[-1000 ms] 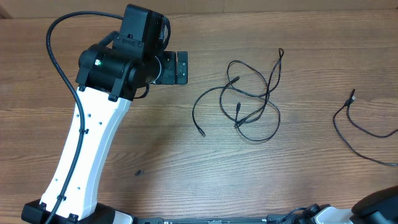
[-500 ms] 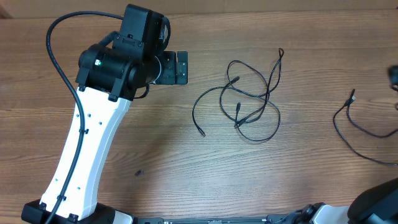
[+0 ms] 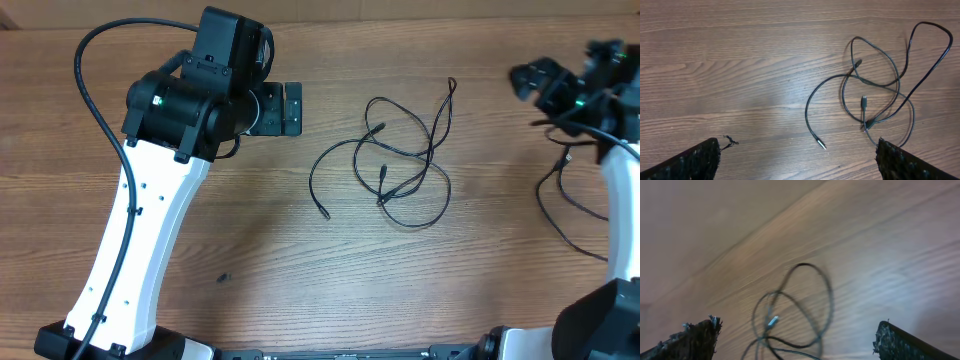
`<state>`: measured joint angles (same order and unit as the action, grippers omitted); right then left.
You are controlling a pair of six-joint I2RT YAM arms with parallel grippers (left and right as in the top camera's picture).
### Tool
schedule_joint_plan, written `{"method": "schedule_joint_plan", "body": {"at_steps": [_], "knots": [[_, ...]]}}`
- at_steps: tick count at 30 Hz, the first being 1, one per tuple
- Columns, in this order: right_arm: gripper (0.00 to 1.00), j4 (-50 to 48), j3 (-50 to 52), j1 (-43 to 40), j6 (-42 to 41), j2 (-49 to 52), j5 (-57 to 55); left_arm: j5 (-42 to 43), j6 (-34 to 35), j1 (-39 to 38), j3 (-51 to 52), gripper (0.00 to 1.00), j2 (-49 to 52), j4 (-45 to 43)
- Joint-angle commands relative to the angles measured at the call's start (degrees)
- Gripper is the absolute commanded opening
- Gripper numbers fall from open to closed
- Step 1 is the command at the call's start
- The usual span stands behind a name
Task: Untangle cables
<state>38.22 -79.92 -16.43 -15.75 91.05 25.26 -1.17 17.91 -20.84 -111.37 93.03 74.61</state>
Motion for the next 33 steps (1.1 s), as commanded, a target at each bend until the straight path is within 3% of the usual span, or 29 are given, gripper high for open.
{"method": "schedule_joint_plan", "body": {"at_steps": [1,12,19,22,26,29,31,33], "knots": [[1.00,-2.27,-0.66,3.72,-5.07,3.21,-0.28,-0.74,0.52,0.20,-0.76,0.99,0.44,-0.02],[1.00,-13.03,-0.66,11.91,-14.47,15.28,-1.55,-0.74,0.52,0.20,-0.76,1.00,0.44,-0.02],[0.98,-20.83,-0.66,12.52,-26.97,20.28,-6.10,-0.74,0.52,0.20,-0.76,1.00,0.44,-0.02],[0.77,-21.73,-0.66,12.52,-27.45,20.63,-6.32,-0.76,0.52,0.20,-0.76,1.00,0.44,-0.02],[0.28,-21.38,-0.66,12.52,-25.66,20.63,-6.78,-0.74,0.52,0.20,-0.76,1.00,0.44,-0.02],[0.10,-20.46,-0.66,12.57,-23.08,20.63,-6.75,-0.74,0.52,0.20,-0.76,1.00,0.44,-0.02],[0.04,-19.61,-0.66,12.57,-22.75,20.63,-6.78,-0.74,0.52,0.20,-0.76,1.00,0.44,-0.02],[0.04,-19.41,-0.66,12.57,-22.75,20.63,-6.78,-0.74,0.52,0.20,-0.76,0.99,0.44,-0.02]]}}
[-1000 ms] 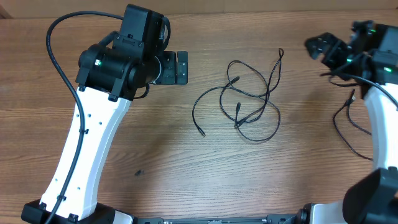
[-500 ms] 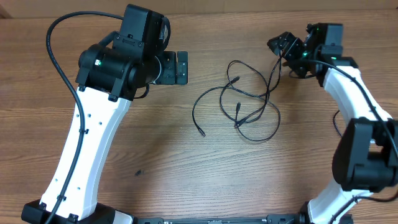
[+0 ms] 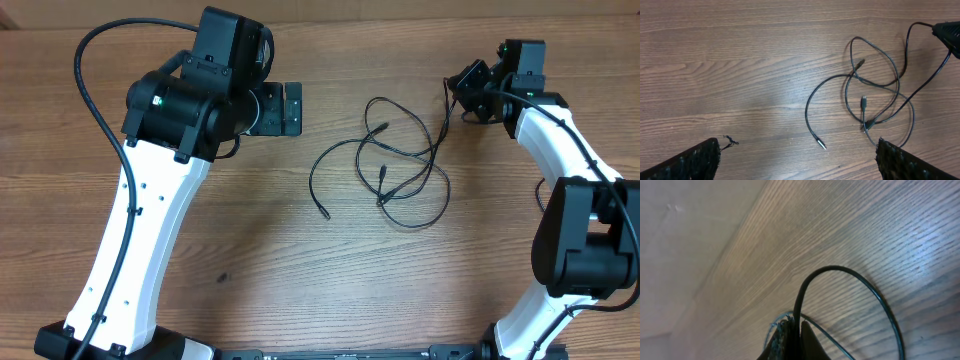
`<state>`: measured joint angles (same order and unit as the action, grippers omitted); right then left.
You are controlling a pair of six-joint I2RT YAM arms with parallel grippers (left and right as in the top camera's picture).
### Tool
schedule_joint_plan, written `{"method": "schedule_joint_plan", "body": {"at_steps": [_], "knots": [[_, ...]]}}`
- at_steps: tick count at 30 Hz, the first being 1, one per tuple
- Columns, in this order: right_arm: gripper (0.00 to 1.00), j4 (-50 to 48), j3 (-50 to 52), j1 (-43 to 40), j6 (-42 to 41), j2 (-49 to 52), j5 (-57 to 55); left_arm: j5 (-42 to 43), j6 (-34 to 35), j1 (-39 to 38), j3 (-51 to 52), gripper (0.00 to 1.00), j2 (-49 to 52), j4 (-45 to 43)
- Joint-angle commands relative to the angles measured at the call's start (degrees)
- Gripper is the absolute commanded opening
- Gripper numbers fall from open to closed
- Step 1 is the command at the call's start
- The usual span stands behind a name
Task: Untangle cables
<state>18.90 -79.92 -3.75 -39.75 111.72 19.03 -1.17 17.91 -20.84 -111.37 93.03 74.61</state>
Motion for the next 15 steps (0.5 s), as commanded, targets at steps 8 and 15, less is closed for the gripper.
{"method": "schedule_joint_plan", "body": {"at_steps": [8,15], "knots": [[0.04,-3.13,-1.49,-0.15,1.38,-0.24,7.43,-0.74,0.52,0.20,-0.76,1.00,0.44,-0.02],[0.04,1.95,-10.75,0.09,6.36,-4.94,14.12,-0.74,0.52,0.20,-0.76,1.00,0.44,-0.02]]}}
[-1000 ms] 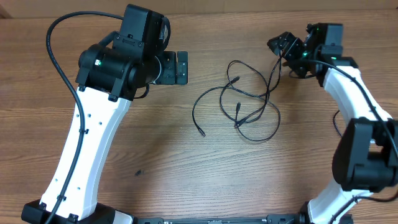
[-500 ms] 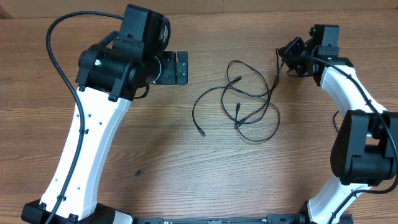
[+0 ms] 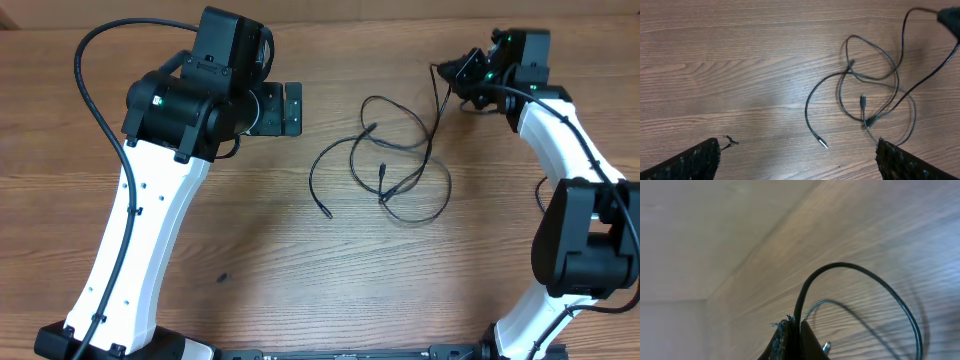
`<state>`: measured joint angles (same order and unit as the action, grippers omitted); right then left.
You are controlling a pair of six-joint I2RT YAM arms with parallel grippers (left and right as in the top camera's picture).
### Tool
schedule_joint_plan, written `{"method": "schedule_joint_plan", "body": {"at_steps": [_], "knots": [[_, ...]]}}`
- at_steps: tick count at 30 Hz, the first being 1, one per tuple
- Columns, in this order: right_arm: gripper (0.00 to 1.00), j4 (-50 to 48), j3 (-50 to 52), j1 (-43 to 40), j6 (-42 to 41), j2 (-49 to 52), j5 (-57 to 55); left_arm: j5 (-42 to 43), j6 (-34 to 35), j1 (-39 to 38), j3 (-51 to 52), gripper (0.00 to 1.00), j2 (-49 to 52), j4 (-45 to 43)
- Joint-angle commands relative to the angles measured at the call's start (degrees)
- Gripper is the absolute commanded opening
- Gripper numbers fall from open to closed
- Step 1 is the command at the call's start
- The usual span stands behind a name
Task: Untangle cables
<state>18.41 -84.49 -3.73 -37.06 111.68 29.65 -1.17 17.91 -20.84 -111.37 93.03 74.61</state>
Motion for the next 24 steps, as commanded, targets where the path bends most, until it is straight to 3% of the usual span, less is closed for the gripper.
{"method": "schedule_joint_plan", "body": {"at_steps": [1,7,13,24], "knots": [[0.04,4.00,-7.76,0.17,4.83,-5.90,3.48,-0.74,0.52,0.20,-0.76,1.00,0.44,-0.02],[0.04,13.22,-18.21,1.60,9.60,-13.62,2.56,-0.74,0.52,0.20,-0.76,1.00,0.44,-0.02],[0.04,16.02,-25.94,5.55,10.60,-21.27,-0.31,-0.74,0.52,0.20,-0.76,0.99,0.44,-0.02],[0.04,16.96,-28.15,16.59,13.00,-29.22,-9.79,-0.74,0.52,0.20,-0.76,1.00,0.44,-0.02]]}}
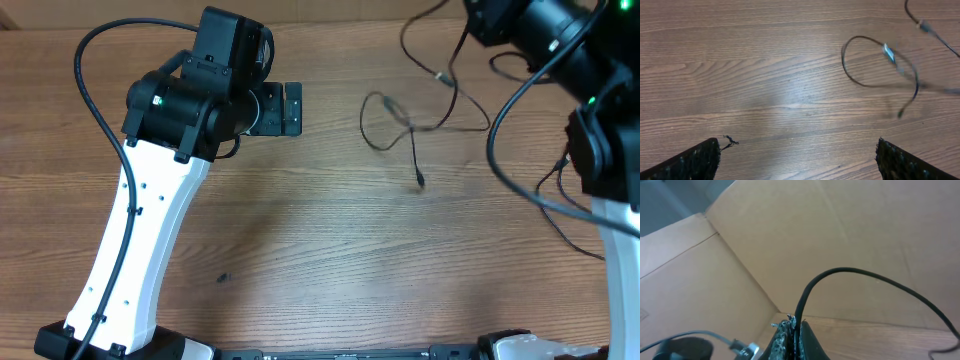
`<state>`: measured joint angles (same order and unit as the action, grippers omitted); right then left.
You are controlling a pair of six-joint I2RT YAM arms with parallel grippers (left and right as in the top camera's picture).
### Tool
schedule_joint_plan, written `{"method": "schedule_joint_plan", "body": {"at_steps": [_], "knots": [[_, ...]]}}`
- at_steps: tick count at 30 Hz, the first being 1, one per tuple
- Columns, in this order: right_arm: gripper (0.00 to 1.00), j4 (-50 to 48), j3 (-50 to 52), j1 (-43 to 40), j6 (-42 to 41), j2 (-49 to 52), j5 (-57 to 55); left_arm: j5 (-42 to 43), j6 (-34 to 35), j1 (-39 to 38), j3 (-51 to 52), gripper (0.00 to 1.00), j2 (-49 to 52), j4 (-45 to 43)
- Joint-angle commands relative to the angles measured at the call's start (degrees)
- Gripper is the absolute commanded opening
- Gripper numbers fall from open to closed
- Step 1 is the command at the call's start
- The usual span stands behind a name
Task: Untangle cables
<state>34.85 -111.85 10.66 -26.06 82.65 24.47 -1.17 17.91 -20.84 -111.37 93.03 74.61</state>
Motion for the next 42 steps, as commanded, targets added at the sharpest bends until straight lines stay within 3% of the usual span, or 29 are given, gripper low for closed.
{"method": "schedule_joint_plan", "body": {"at_steps": [1,25,31,35,39,42], "knots": [[0.04,0.96,-0.79,3.08,2.56,-0.31,-5.62,-0.74,0.52,0.20,-0.76,1.00,0.44,-0.02],[0.04,-5.97,-0.79,15.76,9.73,-1.70,-10.51,-0.74,0.52,0.20,-0.76,1.00,0.44,-0.02],[0.04,3.30,-0.72,15.76,13.64,-1.29,-28.28,-0.74,0.52,0.20,-0.76,1.00,0.44,-0.02],[0.04,10.36,-0.72,14.99,17.66,-0.74,-48.24,-0.76,0.52,0.20,-0.76,1.00,0.44,-0.02],[0.04,11.93,-0.72,12.63,19.85,-0.59,-66.95,-0.74,0.52,0.20,-0.76,1.00,0.44,-0.02],[0.04,9.64,-0.74,11.06,24.70,-0.68,-74.47,-0.74,0.52,0.20,-0.76,1.00,0.44,-0.02]]}}
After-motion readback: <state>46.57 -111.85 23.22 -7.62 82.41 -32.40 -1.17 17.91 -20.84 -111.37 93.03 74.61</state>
